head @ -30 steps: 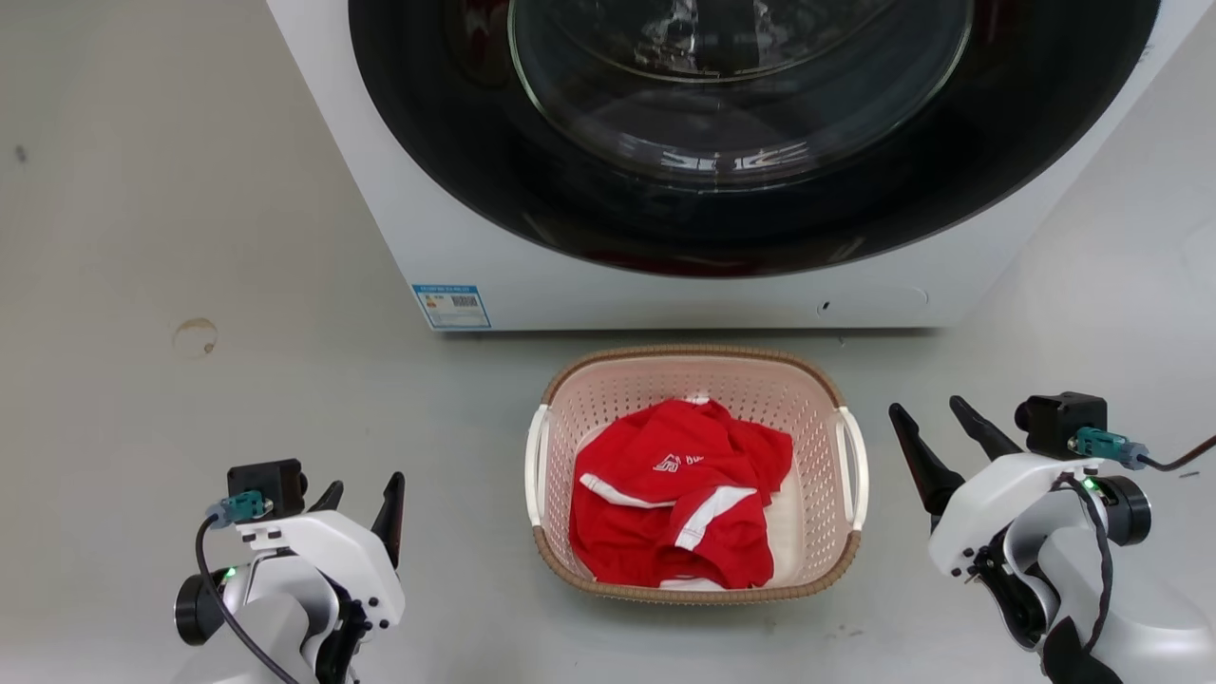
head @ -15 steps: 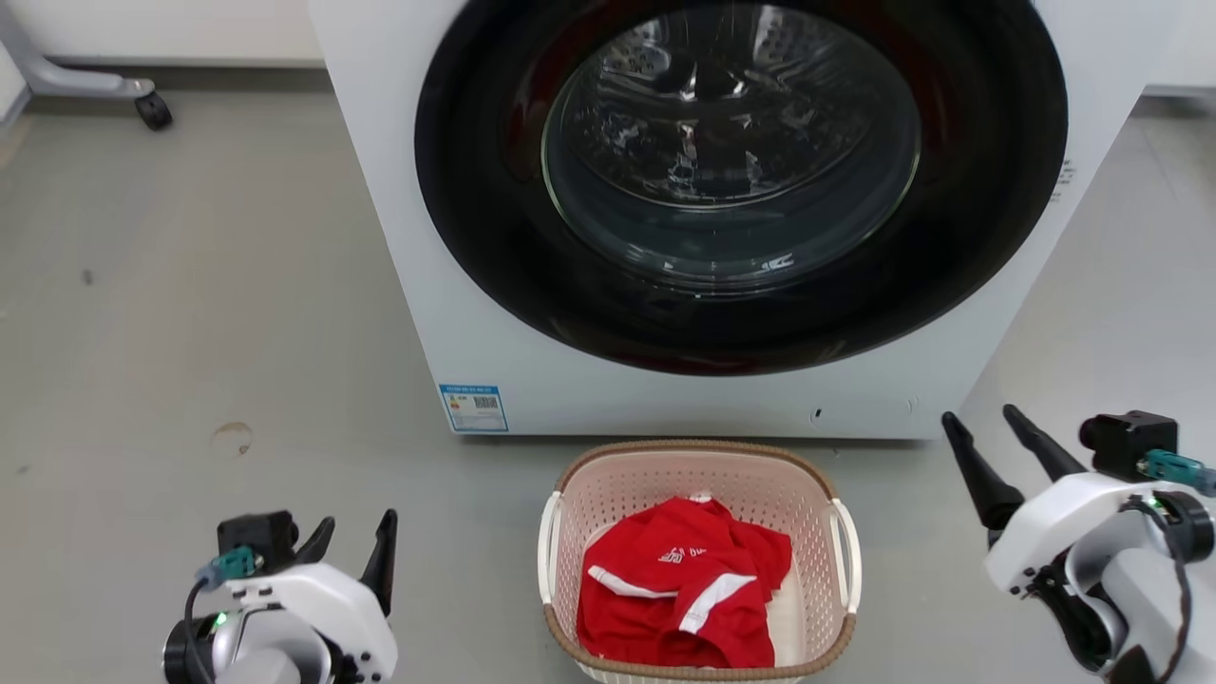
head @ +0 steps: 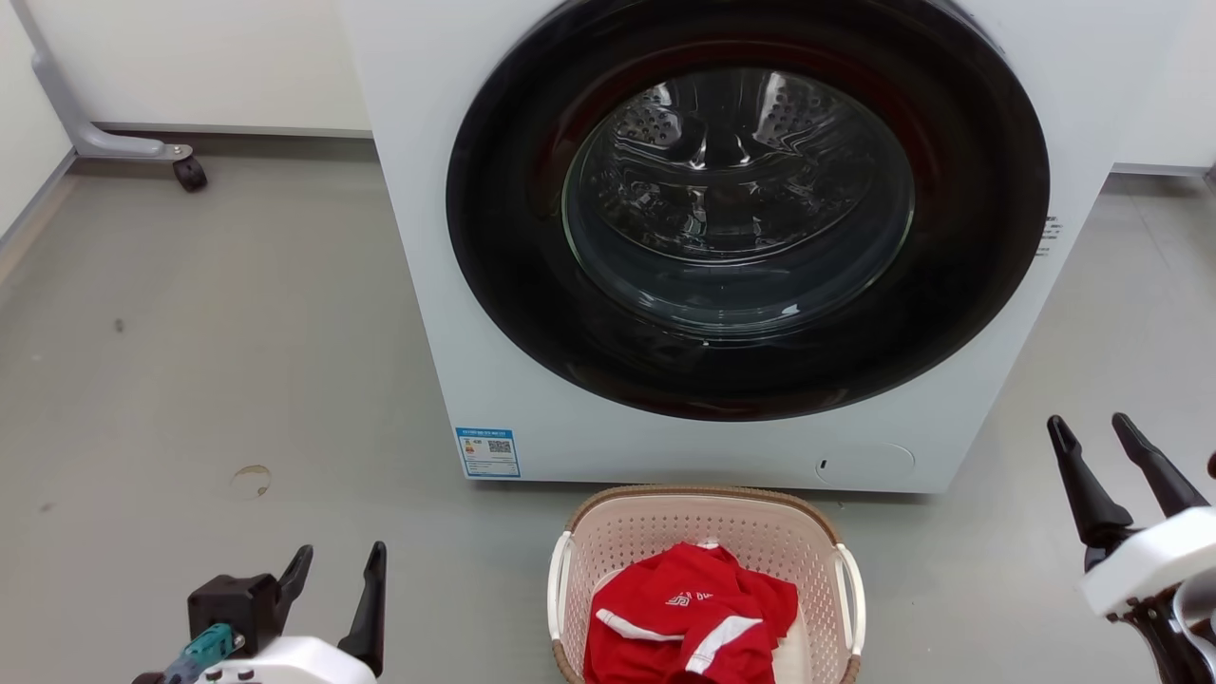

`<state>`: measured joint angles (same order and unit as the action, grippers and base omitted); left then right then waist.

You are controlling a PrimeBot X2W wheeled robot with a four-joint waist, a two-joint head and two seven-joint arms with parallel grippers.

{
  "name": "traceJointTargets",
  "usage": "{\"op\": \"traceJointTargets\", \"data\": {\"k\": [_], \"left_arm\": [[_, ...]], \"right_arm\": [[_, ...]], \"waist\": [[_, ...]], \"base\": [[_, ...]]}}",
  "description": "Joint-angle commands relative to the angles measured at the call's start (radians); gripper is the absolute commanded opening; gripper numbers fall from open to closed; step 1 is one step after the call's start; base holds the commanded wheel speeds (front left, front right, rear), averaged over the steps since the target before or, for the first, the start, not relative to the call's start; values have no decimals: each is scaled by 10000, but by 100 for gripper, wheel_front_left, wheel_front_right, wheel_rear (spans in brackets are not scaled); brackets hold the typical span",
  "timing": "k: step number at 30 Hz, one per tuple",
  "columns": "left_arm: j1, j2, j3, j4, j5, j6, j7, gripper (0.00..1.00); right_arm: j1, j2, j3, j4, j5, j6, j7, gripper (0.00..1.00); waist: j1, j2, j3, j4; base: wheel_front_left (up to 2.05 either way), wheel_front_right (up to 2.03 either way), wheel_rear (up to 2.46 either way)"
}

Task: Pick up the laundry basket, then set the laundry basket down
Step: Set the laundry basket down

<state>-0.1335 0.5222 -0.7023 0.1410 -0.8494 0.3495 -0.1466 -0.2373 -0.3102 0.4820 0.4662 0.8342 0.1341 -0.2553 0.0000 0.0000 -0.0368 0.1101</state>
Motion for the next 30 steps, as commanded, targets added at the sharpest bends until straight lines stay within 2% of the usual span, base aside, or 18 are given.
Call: {"op": "traceJointTargets", "data": {"k": [1,2,6,11,30], "left_arm": [[59,624,531,-1181,106,578,183,100],[59,624,531,-1181,106,578,183,100],[560,1175,658,-2631,156,1273,557,100],[821,1508,779,-3301,144,1626,749,100],[708,1776,764,-3635,143,1679,1032,100]], "right_arm": [[275,-269,-294,-444,-200,-34,-16,100],[275,-269,-294,-444,-200,-34,-16,100],[800,-158,-976,-948,-507,-34,232,100],[1183,64,-1595,-1433,-934,-34,672,100],[1768,739,-2636,-2489,-1795,-34,1548,100]], "waist": [[0,0,-10,37],[0,0,-10,37],[0,0,48,74],[0,0,148,62],[0,0,77,97]], "base": [[0,0,0],[0,0,0],[0,0,0],[0,0,0],[0,0,0]]}}
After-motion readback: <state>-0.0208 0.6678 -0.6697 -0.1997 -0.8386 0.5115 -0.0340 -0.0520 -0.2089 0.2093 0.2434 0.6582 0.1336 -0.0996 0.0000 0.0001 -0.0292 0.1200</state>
